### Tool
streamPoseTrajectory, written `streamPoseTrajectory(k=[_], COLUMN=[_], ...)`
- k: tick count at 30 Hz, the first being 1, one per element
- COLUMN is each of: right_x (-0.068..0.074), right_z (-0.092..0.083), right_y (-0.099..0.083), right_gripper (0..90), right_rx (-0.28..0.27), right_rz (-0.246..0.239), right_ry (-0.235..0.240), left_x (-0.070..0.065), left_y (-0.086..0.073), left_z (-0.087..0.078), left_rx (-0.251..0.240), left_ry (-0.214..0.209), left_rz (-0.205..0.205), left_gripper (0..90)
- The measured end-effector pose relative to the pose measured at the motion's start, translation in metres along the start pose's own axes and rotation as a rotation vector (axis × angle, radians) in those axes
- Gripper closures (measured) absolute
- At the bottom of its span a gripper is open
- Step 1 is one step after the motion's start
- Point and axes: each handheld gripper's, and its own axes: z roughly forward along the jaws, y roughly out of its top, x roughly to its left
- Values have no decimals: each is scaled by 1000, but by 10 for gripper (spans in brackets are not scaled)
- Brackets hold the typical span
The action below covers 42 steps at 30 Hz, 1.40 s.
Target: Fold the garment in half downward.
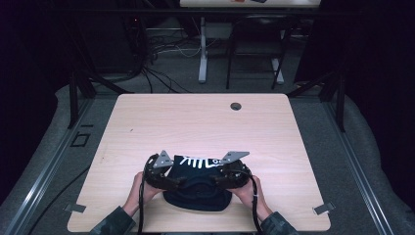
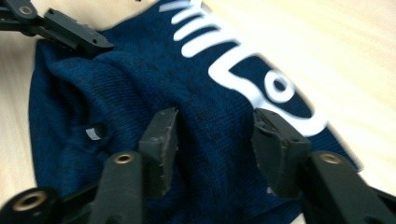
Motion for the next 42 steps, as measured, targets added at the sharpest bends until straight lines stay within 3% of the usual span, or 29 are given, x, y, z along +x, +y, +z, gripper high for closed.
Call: streamPoseTrajectory(k=[3, 5, 12, 13, 17, 19, 23, 27, 31, 42], right_x=[2, 4, 4, 6, 9, 10, 9, 1, -3, -20], right_z=[1, 4, 10, 11, 13, 14, 16, 18, 17, 16], right_y=[-3, -8, -13, -14, -15, -15, -16, -18, -18, -18], right_gripper=[454, 382, 275, 229, 205, 186, 147, 95, 82, 36], right_rx=[9, 38, 82, 94, 113, 134, 142, 155, 162, 173], right_rz=[-11, -40, -70, -87, -119, -163, -186, -151, -152, -134], right_ry=[-2, 18, 50, 49, 35, 6, -15, -11, -18, -88], left_x=[-1, -2, -5, -6, -7, -8, -13, -16, -20, -16], left_y=[-3, -6, -12, -12, -13, -14, -14, -14, -12, 1], left_z=[0, 0, 3, 4, 5, 6, 7, 10, 13, 31], left_rx=[10, 12, 39, 43, 47, 48, 48, 49, 50, 41], left_ry=[-2, -10, 5, 6, 9, 8, 25, 29, 41, 58], left_rz=[13, 15, 41, 45, 47, 43, 37, 30, 26, 6], left_gripper=[224, 241, 235, 231, 218, 199, 179, 155, 154, 132])
